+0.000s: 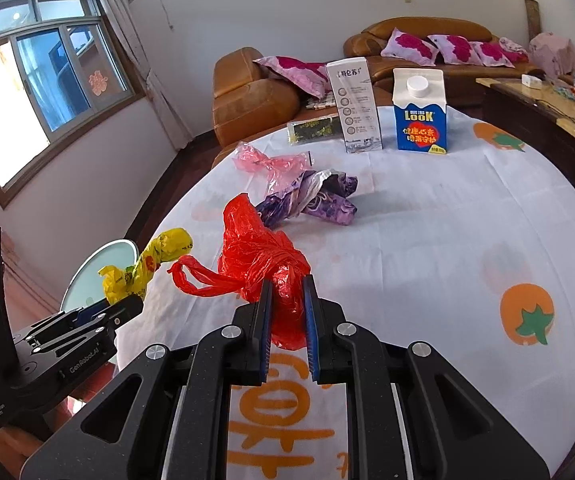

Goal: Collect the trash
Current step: 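Carry the yellow bag and red bag toward the teal bin with both tools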

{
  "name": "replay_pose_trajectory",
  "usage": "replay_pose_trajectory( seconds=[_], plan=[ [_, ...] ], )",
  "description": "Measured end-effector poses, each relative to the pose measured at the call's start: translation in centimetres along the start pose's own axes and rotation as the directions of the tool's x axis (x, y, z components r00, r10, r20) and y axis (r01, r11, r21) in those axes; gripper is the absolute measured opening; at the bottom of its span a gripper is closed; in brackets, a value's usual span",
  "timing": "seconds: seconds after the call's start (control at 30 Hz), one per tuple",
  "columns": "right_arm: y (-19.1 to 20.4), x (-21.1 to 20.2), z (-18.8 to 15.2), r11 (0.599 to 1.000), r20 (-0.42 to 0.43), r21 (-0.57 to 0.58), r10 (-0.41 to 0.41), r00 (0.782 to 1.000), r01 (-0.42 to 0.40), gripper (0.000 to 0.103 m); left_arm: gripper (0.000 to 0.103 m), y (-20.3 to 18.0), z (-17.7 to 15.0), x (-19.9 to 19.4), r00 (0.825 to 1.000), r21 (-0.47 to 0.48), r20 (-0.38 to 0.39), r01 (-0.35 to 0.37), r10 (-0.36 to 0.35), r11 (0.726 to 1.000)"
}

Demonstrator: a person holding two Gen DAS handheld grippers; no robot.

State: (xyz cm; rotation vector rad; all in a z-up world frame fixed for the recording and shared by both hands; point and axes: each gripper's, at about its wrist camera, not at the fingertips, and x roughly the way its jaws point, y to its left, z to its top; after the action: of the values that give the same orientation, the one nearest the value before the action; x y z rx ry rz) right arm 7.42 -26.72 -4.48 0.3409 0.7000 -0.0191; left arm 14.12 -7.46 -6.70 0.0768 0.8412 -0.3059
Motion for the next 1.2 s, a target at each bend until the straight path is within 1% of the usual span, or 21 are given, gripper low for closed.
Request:
replay_pose_trajectory(
  seconds=[0.17,0.43,0.83,1.2],
  plan=[
    [0.3,-0.6,-0.4,1.000,-0.001,0.004,0.010,1.000,-0.010,0.015,0.027,-0.1,-0.3,-0.7,1.000,-0.001,0.007,0.003,-0.003,1.000],
    [1.3,-1.0,-0.7,1.000,0.004,-0.015,0.017,1.000,-0.017,0.015,0.027,0.9,-0.6,-1.3,1.000,-0.020,0.014,-0.010,0.010,1.000],
    [3.2,-0.8,-0.8,0.998,0.003,-0.056,0.018,1.000,-0.018,0.015,0.026,3.8,-1.3,-2.0,0.999,-0.070,0.013,-0.039,0.040,0.997],
    [5.8,-0.2,-0.8,0.993,-0.009,-0.105,0.052,0.999,-0.053,0.015,0.026,6.3,-1.3,-3.0,0.996,-0.109,0.035,-0.074,0.078,0.991]
  ],
)
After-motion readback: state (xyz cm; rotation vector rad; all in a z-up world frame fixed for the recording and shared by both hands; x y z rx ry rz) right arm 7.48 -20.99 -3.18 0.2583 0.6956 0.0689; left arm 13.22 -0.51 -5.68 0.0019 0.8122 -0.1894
